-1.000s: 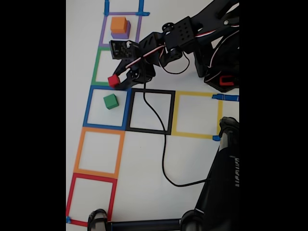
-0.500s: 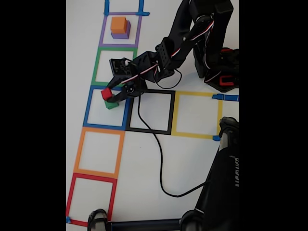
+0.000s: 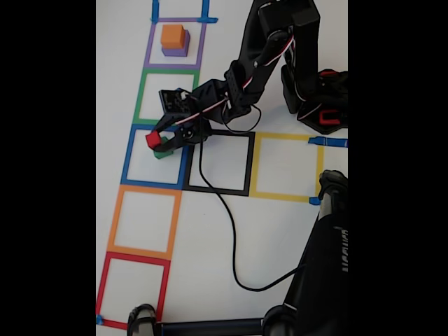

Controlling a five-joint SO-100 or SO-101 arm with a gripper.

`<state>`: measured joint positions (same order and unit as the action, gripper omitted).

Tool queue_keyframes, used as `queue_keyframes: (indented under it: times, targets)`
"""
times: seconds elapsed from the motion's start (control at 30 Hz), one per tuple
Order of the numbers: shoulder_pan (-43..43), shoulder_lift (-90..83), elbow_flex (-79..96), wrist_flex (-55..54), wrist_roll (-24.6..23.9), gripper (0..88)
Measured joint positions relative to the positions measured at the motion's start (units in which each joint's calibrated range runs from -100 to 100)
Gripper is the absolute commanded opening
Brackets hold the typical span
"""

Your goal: Tower of hanoi

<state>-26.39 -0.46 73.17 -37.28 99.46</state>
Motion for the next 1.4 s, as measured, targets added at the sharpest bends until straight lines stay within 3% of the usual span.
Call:
queue_keyframes:
  times: [0.53, 0.73, 0.9, 1.4]
  targets:
    - [0.0, 6.1, -1.1, -4.4, 0.0, 4.8]
    - [0.0, 7.4, -2.3, -5.0, 0.0, 8.2]
    - [0.0, 7.8, -2.5, -5.6, 0.0, 17.4]
    - [0.6, 7.2, -0.9, -7.6, 0.0, 21.5]
